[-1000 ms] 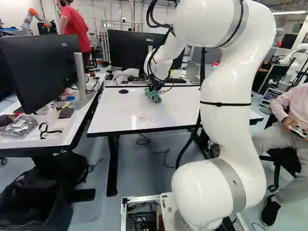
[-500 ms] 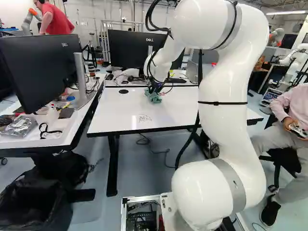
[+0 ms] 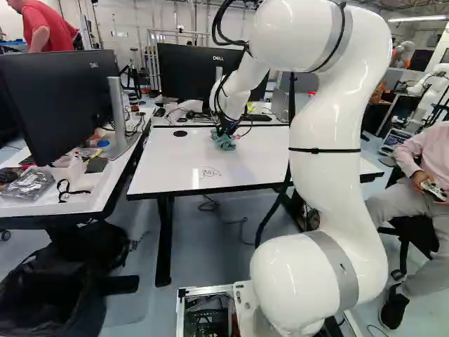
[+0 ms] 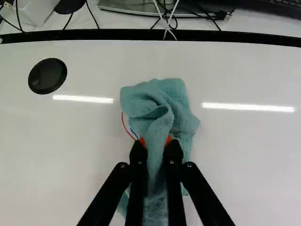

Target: Clean the table with the green towel

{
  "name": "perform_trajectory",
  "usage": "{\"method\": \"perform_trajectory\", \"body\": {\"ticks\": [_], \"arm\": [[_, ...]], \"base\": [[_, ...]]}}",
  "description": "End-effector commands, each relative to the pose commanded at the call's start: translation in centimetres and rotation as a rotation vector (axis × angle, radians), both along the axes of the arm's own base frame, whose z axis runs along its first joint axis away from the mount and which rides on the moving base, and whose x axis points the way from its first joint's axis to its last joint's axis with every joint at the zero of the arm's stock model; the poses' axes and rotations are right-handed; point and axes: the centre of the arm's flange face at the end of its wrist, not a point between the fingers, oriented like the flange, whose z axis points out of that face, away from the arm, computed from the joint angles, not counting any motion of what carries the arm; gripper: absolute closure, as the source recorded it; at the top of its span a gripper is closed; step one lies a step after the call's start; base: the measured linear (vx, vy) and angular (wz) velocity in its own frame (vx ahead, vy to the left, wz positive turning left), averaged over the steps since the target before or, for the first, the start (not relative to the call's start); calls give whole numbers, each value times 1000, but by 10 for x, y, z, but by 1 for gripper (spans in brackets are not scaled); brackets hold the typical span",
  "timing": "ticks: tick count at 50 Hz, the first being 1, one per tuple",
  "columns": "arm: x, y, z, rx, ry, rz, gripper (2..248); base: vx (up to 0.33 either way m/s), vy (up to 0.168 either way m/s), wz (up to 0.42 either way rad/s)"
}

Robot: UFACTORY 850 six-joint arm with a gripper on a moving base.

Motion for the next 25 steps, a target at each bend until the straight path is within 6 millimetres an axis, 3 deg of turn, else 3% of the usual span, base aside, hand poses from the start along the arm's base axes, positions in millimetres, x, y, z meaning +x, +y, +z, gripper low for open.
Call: {"method": "perform_trajectory", "body": {"ticks": [13,25], "arm": [[2,-1,0,0,-1,-1,203],[19,-9,-1,1,-13,-16,203]], "base": [[0,0,0],[0,0,0]]}}
